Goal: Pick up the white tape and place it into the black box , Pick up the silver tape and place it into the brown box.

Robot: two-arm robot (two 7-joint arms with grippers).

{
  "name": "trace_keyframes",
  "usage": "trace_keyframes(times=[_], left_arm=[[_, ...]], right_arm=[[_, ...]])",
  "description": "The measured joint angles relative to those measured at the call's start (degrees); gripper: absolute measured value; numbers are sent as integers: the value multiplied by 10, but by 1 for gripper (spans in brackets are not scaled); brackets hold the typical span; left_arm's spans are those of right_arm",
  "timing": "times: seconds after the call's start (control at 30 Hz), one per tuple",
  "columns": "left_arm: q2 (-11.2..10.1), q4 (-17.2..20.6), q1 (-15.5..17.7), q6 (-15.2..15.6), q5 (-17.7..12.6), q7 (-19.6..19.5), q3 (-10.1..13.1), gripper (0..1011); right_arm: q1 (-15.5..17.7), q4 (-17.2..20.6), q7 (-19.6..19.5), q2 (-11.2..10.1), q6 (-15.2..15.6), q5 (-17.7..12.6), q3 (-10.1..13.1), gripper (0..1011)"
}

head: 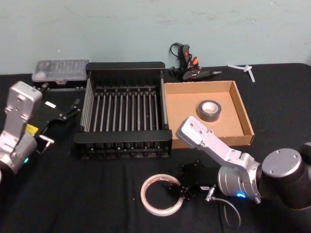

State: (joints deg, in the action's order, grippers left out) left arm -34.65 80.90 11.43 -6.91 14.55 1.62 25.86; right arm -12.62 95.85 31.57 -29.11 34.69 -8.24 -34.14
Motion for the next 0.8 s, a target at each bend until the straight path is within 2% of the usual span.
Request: trace_keyframes(times=[0.33,0.63,0.8], left_arm=[[0,0,0,0,0,0,0,1001],[0,0,0,0,0,0,0,1001],[0,0,0,0,0,0,0,1001]], right_arm=[[0,0,0,0,0,0,0,121],[1,0,0,0,-1,-1,1,95],[5,3,1,-1,-16,-12,8,95]])
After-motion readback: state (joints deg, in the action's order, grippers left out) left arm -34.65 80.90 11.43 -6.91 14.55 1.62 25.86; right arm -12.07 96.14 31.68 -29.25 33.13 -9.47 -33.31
